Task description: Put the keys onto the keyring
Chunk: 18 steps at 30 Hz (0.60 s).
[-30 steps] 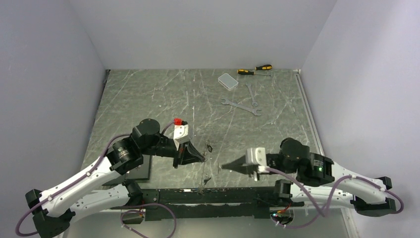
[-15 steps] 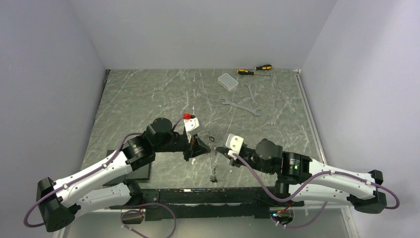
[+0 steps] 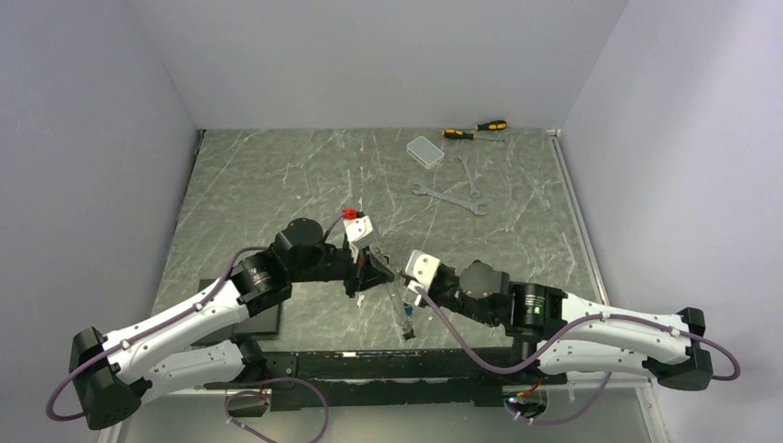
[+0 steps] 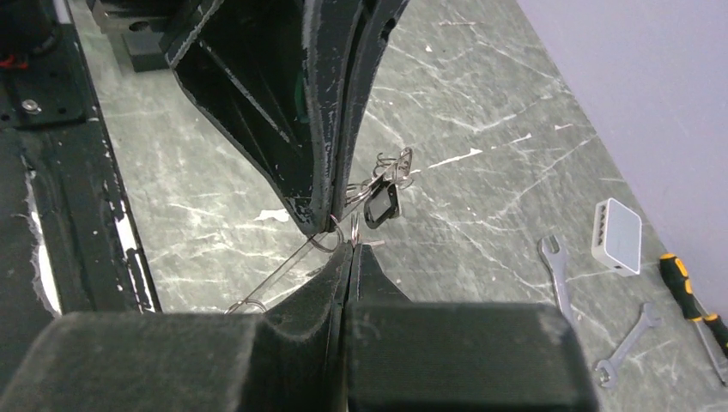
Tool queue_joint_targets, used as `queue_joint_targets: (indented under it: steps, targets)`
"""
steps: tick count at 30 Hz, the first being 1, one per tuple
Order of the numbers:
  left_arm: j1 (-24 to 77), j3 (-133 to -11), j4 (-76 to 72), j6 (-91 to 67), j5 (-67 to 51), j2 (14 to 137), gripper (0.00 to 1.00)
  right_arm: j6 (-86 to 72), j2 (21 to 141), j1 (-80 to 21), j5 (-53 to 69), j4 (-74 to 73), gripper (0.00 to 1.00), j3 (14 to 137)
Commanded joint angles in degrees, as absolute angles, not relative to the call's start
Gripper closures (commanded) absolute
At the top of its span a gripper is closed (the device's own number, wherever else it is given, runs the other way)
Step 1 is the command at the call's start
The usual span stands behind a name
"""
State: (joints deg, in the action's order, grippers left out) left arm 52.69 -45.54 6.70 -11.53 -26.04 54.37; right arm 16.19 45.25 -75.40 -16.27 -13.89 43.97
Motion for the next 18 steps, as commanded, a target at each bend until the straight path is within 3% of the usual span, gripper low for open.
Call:
queue_joint_targets:
  steps: [1, 18]
  targets:
    - [52.87, -47.89, 2.88, -12.48, -25.74, 54.19, 1.00, 18.62, 46.51, -77.42, -20.70, -12.81, 1.00, 44.86]
    - [52.90, -48.94, 5.69, -12.24, -23.47, 53.83, 1.00, 21.19, 48.84, -82.66, -26.55, -14.68, 1.00, 46.43]
